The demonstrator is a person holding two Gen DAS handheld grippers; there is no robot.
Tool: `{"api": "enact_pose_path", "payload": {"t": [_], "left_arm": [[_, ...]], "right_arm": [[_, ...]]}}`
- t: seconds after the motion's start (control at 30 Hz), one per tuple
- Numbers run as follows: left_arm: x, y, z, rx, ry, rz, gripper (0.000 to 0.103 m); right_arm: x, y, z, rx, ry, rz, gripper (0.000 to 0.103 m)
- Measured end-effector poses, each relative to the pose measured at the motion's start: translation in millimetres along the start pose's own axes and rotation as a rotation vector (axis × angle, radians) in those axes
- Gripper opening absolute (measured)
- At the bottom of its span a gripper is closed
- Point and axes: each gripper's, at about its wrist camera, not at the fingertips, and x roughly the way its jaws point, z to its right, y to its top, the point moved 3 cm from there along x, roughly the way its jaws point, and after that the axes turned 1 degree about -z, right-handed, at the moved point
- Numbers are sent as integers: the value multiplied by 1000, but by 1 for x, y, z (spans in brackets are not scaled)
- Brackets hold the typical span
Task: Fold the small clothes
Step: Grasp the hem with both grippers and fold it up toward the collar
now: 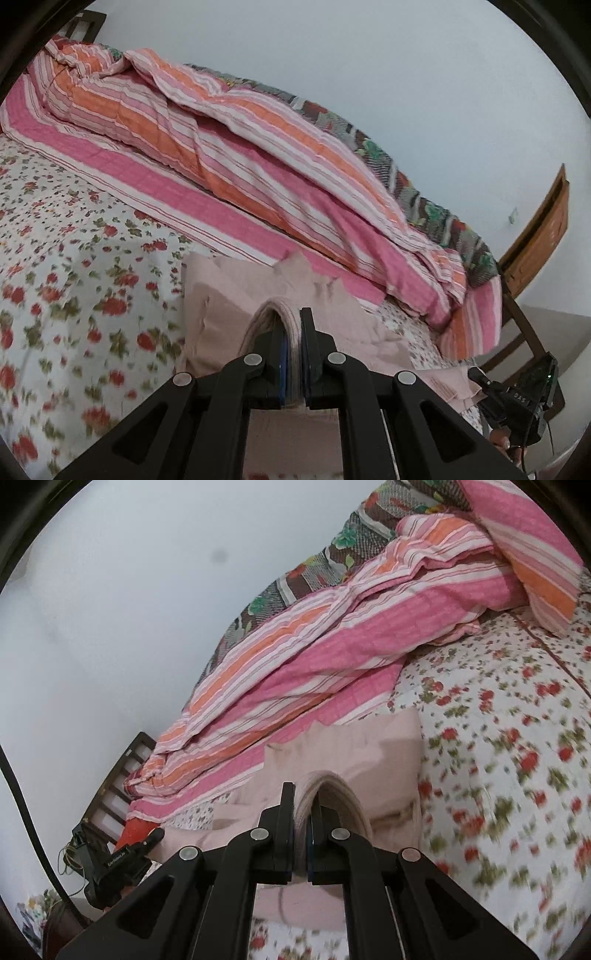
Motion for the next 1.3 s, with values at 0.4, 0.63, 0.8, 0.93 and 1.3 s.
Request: {"api": "enact_pose_path", "payload": {"t": [0.4, 0.63, 0.8, 0.93, 1.3], "left_arm": [[90, 30, -26, -27, 107, -83, 7], [127, 32, -38, -62, 105, -152, 8], [131, 33, -43, -101, 98, -161, 50], [114, 35, -40, -75, 111, -106, 64], [61, 0, -43, -31, 165, -152, 65]], "right_arm": [[95, 34, 25, -8, -102, -94, 5], [129, 40, 50, 60, -124, -125, 10], [132, 43, 60, 84, -131, -109, 37], [122, 44, 58, 87, -140, -101, 40], [49, -9, 44, -119, -268, -146, 47]]}}
